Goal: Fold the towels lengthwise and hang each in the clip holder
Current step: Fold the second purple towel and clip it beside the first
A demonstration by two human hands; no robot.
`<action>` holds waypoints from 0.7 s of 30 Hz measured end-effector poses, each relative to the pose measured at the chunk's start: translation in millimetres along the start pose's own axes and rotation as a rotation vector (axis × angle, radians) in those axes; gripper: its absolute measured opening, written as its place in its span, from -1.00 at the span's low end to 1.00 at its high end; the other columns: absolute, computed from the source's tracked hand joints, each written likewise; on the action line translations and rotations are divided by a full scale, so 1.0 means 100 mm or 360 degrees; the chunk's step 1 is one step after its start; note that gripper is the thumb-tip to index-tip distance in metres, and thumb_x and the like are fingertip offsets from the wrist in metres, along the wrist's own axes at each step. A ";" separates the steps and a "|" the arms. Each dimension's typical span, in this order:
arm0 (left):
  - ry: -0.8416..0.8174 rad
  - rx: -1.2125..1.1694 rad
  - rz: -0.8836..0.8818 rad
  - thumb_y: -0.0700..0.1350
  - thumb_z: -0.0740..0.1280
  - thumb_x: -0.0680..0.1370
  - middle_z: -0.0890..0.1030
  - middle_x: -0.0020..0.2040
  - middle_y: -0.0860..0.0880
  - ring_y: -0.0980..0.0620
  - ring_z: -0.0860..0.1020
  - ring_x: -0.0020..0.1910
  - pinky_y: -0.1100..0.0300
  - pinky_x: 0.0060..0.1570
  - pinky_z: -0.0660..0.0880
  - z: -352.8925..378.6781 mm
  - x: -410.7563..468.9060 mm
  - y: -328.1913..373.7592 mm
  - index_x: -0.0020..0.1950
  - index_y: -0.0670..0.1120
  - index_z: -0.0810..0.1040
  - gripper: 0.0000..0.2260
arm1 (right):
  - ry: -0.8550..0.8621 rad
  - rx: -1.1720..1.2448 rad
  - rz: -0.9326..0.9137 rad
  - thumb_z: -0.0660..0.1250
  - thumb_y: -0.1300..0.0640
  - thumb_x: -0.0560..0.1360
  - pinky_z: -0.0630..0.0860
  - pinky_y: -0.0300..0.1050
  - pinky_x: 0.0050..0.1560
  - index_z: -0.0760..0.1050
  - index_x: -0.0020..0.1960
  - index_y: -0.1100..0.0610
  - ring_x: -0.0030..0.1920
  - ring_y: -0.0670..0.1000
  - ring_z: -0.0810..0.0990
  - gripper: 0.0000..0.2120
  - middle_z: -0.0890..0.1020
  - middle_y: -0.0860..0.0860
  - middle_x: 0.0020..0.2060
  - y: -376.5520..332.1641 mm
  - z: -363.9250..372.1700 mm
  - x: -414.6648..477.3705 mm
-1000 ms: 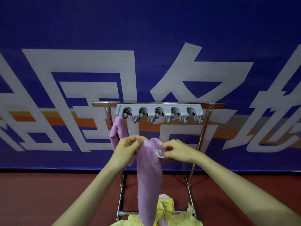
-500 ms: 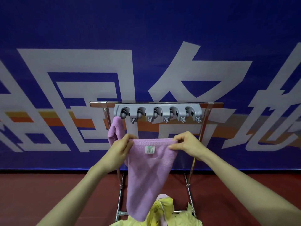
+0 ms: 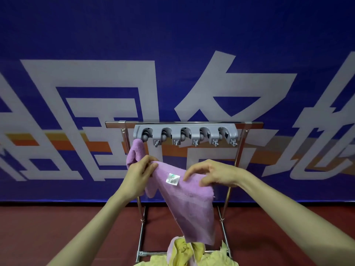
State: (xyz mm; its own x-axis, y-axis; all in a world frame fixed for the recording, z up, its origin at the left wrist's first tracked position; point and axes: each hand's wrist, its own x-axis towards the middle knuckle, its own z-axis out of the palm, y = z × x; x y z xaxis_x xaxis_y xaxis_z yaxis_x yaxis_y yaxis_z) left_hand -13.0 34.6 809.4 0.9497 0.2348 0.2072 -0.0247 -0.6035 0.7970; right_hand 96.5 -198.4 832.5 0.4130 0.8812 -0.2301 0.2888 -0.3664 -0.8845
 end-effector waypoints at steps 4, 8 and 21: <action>0.0001 -0.0078 0.0042 -0.17 0.21 0.62 0.60 -0.08 0.14 0.43 0.53 -0.11 0.57 -0.16 0.38 0.01 0.00 0.12 0.04 -0.12 0.53 -0.88 | -0.0076 0.0197 0.0204 0.08 0.45 0.39 0.54 -0.21 -0.42 0.62 0.09 0.21 -0.50 -0.12 0.31 -0.56 0.26 0.10 -0.43 -0.13 -0.01 -0.10; -0.0054 -0.0071 0.0114 -0.19 0.22 0.62 0.62 -0.11 0.08 0.36 0.54 -0.15 0.54 -0.16 0.40 0.00 -0.01 0.21 0.03 -0.13 0.55 -0.88 | -0.0149 0.0155 0.0239 0.10 0.38 0.35 0.59 -0.17 -0.33 0.62 0.09 0.25 -0.45 -0.11 0.46 -0.57 0.48 -0.06 -0.43 -0.13 -0.02 -0.12; -0.0016 -0.0064 0.0168 -0.19 0.25 0.60 0.64 -0.10 0.11 0.29 0.57 -0.11 0.50 -0.15 0.43 -0.01 -0.13 0.32 0.01 -0.09 0.57 -0.89 | 0.0270 -0.0007 0.0000 0.41 0.38 0.38 0.60 0.00 -0.09 0.66 -0.10 0.20 -0.21 -0.01 0.61 -0.84 0.63 0.10 -0.19 -0.05 0.13 -0.01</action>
State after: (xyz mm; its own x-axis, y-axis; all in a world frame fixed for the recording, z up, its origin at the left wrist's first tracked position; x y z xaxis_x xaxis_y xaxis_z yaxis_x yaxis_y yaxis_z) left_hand -25.9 13.0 832.4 0.9441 0.1638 0.2860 -0.1373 -0.5933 0.7932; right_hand 83.9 -193.8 831.8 0.5530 0.8180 -0.1582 0.2925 -0.3684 -0.8824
